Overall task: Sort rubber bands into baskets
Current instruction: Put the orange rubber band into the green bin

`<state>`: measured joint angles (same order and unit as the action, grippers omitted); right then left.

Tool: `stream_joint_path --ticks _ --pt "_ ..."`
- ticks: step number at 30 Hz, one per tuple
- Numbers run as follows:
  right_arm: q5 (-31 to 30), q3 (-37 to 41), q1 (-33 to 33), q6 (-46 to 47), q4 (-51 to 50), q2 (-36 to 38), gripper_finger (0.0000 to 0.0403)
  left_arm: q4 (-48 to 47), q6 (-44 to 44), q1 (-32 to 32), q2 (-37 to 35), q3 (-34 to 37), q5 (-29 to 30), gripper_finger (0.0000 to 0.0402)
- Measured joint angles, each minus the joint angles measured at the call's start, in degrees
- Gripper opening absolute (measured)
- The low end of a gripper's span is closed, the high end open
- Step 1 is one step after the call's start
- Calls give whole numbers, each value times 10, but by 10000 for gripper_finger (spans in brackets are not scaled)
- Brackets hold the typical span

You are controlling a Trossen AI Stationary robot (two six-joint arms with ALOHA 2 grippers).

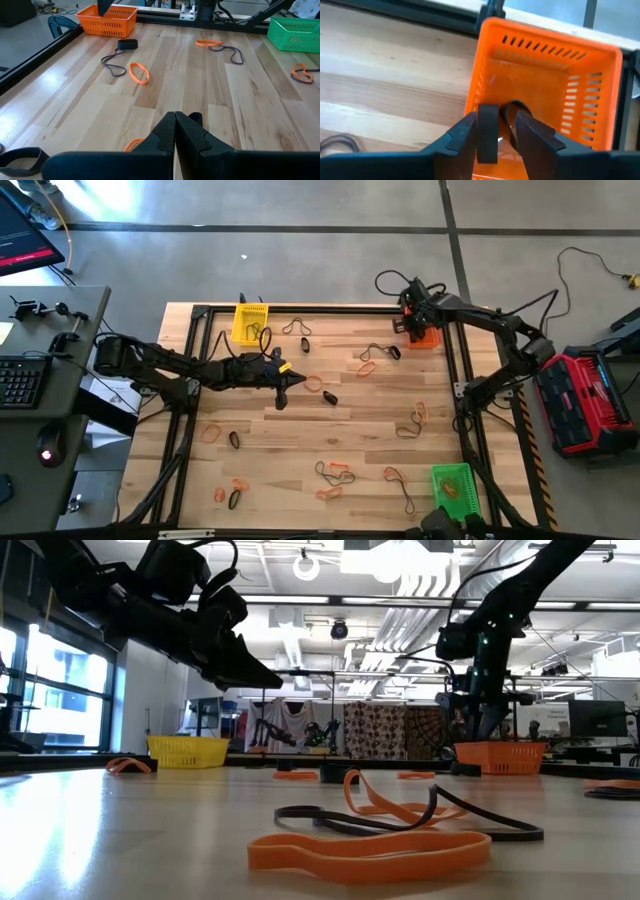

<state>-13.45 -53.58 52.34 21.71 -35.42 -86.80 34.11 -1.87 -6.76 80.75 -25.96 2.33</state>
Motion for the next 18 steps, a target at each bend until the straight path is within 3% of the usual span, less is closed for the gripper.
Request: stream_joint_path --ticks 9,14,18 --pt "1 -15 -40 -38 -6 3 12 0 0 0 0 0 -2 0" --pt "-2 -38 -89 -58 2 42 12 -9 5 0 0 0 -3 0" --pt "-2 -15 -142 -78 69 89 4 -22 5 0 0 0 -3 0"
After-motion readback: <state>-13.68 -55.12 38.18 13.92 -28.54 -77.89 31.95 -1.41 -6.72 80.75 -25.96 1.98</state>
